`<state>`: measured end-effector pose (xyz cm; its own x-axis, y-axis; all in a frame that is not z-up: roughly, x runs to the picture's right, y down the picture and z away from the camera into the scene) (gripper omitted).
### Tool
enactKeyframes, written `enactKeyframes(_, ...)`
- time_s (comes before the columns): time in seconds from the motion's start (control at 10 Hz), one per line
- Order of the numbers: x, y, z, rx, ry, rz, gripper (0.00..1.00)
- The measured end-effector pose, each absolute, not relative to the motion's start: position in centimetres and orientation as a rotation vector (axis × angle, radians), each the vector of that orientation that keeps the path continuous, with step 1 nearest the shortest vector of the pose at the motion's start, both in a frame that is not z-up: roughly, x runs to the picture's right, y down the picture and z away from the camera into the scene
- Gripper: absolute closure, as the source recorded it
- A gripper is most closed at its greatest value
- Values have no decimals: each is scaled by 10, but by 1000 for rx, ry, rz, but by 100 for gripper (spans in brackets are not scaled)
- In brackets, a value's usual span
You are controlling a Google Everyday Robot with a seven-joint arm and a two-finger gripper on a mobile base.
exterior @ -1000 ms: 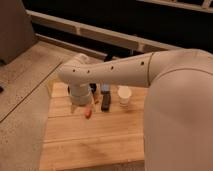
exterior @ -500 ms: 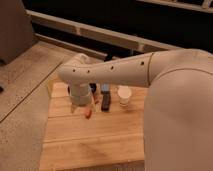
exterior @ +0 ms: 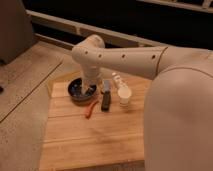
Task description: Place the white sponge in the ceramic bowl
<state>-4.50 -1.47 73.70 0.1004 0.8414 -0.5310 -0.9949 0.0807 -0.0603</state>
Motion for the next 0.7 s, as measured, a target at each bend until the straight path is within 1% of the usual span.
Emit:
enactKeyframes(0.1, -31, -42, 744, -432, 366, 1402, 35)
enactKeyframes(0.3, -19, -74, 750, -389, 301, 1362, 35)
enactKeyframes(0.4, -9, -97, 754, -349, 248, 1324, 35)
enactKeyframes(0.7, 6, -125, 753, -311, 185, 1263, 35)
